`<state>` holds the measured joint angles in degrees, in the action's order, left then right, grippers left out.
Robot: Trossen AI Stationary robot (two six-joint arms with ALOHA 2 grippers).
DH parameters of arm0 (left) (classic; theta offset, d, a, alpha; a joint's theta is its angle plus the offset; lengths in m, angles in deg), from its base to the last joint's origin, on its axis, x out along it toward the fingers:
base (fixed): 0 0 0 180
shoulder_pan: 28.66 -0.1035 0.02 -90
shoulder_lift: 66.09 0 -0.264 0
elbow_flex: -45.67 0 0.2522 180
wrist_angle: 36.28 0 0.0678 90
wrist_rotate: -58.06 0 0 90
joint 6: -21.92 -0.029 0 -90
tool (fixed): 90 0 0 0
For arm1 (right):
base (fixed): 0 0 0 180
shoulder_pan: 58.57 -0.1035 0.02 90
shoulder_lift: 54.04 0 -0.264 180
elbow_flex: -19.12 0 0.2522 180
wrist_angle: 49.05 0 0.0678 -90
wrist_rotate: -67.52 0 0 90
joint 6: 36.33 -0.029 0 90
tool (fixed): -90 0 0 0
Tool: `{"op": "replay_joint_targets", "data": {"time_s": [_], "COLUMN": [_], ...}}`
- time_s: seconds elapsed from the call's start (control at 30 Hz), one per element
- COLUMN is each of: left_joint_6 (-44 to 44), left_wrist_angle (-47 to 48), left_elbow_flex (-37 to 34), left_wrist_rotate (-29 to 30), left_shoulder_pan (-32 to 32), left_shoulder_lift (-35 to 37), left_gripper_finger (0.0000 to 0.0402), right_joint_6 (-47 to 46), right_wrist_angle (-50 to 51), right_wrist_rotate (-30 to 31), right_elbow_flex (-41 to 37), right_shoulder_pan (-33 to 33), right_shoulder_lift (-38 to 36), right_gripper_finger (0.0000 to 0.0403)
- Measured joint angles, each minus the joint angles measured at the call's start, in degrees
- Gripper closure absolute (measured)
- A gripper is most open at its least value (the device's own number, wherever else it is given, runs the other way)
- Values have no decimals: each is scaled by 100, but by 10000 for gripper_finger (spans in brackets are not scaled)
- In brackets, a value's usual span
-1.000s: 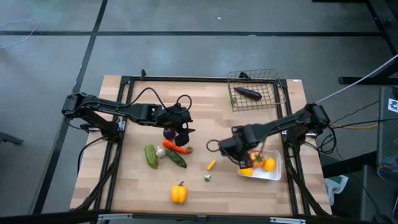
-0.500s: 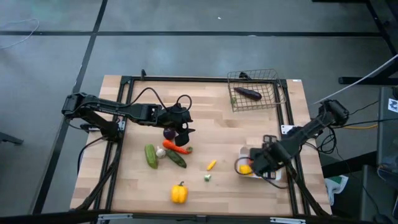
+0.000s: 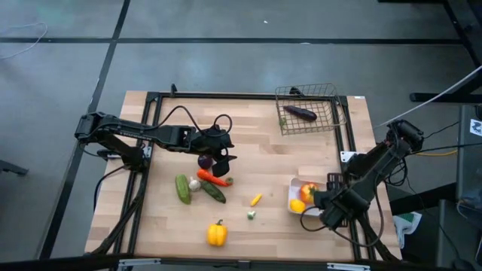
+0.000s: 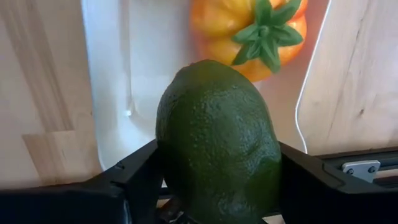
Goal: Sort produce into baskets
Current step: Put the green lime into the white bin, then put the yellow corn into the black wire basket
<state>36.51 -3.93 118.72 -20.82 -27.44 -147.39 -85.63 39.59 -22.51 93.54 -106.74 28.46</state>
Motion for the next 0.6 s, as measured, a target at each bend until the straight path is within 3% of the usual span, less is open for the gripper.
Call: {"op": "replay_joint_targets", "data": {"time_s": [0.23,0.6], "left_joint_6": [-1,60], "left_wrist_angle": [0,-41], "left_elbow_flex": [0,0], "left_wrist_rotate": [0,1], "left_shoulder_pan": [0,0], "left_shoulder_lift": [0,0], "left_gripper_finger": [188,188], "right_joint_6": [4,25], "right_wrist_angle": [-3,120], "right_wrist_rotate": [-22,-119], "right_elbow_flex": [0,5], "right_shoulder_pan": [17,169], "right_shoulder_lift": [2,3], "right_gripper_finger": [124,52]}}
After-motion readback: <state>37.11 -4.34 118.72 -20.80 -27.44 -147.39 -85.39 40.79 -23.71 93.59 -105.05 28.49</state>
